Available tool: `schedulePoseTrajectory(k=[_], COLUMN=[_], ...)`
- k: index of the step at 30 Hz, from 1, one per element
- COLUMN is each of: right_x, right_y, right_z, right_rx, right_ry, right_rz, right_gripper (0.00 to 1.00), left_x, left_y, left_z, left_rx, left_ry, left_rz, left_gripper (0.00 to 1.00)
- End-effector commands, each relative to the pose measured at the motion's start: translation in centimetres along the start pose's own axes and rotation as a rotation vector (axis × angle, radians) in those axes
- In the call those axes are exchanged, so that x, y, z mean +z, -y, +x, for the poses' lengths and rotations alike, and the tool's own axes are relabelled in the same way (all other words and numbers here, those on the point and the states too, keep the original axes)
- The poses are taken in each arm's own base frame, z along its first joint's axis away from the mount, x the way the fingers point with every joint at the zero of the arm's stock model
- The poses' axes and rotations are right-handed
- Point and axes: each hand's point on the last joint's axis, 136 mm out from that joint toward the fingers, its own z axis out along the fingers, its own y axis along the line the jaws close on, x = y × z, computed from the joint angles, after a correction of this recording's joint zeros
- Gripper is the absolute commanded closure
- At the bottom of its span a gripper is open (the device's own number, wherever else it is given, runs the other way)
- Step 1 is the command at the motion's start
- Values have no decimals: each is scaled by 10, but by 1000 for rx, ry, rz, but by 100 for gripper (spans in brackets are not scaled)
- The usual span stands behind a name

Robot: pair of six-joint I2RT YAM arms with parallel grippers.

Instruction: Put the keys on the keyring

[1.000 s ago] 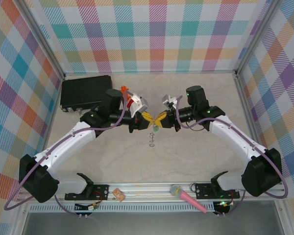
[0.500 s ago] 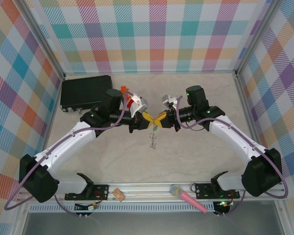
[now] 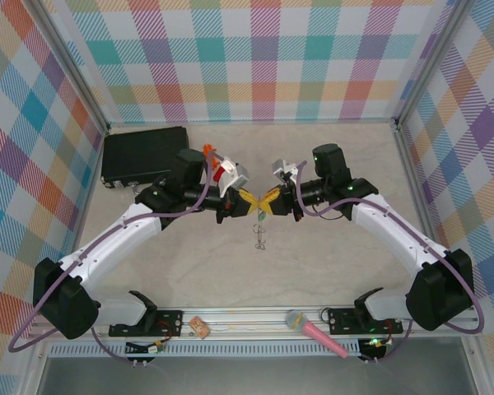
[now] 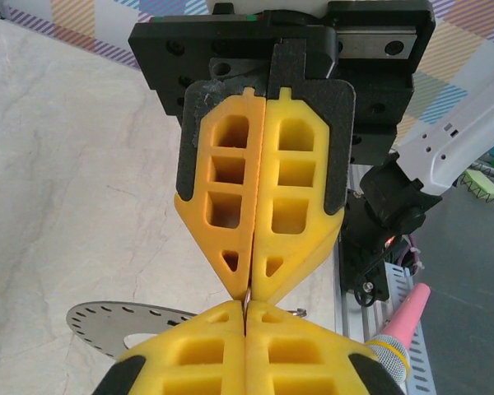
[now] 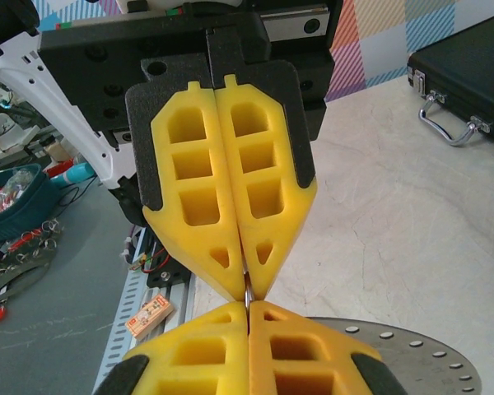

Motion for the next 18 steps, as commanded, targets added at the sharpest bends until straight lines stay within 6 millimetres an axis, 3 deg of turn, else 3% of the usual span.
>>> schedulePoseTrajectory(k=[1,4,6,9,14,18], right_x=[-2,-5,-11,-23,-41,-43], right_y=[-12,-7,1,14,19,13], right_z=[-14,-17,-20,-25,-30,-25], right_rx=[-55,-74,-87,-96,-86,-78], right_ry=[40,62,81,123,208,227], right_rz=[-24,50,139,293,420,415], right_gripper=[100,94,78,65,62,59], left_x=[2,-1,-5,-13,-24,-36], left_y=[6,3,2,0,1,4], left_z=[-6,-11,-18,-29,-48,-66], left_rx=[23,35,55,78,84,97], left_ry=[21,51,95,177,303,432], left_rz=[38,1,-36,-83,-123,-141], left_gripper=[100,100,100,100,100,100])
